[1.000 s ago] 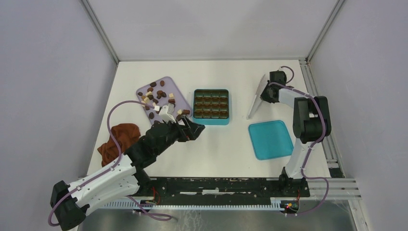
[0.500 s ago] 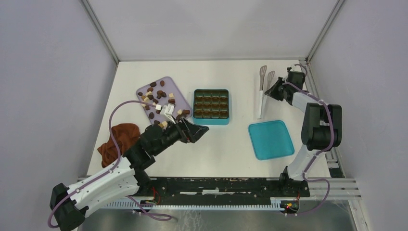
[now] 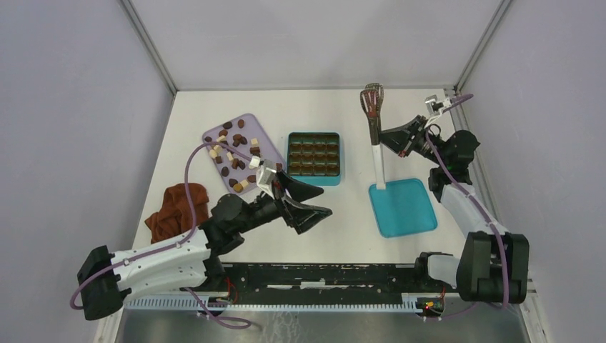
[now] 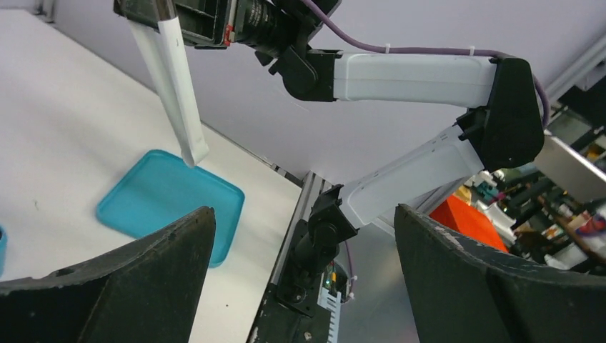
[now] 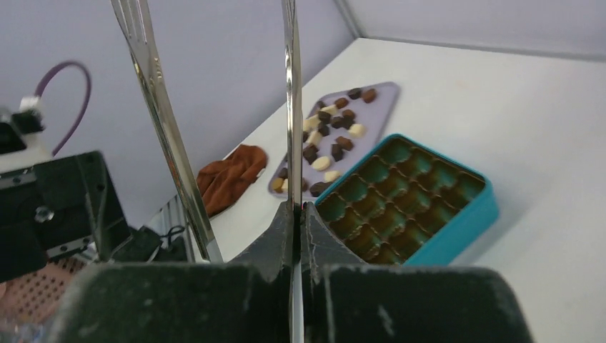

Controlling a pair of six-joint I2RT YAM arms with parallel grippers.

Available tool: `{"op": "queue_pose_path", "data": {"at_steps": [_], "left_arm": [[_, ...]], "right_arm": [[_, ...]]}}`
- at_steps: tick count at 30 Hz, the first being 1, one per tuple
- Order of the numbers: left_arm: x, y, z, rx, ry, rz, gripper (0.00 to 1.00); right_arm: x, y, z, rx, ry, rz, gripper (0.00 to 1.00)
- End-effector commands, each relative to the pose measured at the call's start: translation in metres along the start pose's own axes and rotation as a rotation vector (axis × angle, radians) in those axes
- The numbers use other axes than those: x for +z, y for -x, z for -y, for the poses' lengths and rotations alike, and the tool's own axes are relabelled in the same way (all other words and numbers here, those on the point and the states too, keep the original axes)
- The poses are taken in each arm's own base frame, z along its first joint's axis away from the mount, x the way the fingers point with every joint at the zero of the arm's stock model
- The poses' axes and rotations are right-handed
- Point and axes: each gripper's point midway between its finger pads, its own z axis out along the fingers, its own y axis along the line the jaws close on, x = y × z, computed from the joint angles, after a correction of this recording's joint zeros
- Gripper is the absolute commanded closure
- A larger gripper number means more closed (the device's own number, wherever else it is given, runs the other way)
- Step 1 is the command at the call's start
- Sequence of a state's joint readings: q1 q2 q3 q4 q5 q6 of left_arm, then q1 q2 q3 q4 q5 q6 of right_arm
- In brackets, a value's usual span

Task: Pack the chocolate
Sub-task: Pick up the clamp from the center of the board.

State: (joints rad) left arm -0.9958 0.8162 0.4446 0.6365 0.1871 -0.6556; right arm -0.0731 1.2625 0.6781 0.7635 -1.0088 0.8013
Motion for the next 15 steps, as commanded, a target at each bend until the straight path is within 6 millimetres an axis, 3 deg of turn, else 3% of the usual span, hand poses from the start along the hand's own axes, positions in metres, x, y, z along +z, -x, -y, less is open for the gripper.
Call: {"op": "queue_pose_path", "data": {"at_steps": [1, 4, 8, 15], "left_arm": [[0.027, 0.033, 0.029, 0.299, -0.063, 0.130, 0.00], [0.041, 0.035, 0.024, 0.350, -0.048, 0.153, 0.00], [0.061, 0.042, 0.017, 0.371, -0.023, 0.205, 0.02], [0.098, 0.038, 0.012, 0.361, -0.015, 0.182, 0.29]], "right_arm": [[-0.005, 0.004, -0.074, -0.251, 0.223, -0.011, 1.00], [-0.004, -0.001, -0.095, -0.258, 0.297, -0.027, 1.00], [-0.002, -0.016, -0.106, -0.260, 0.349, -0.053, 1.00], [-0.001, -0.033, -0.122, -0.274, 0.428, -0.102, 1.00]]}}
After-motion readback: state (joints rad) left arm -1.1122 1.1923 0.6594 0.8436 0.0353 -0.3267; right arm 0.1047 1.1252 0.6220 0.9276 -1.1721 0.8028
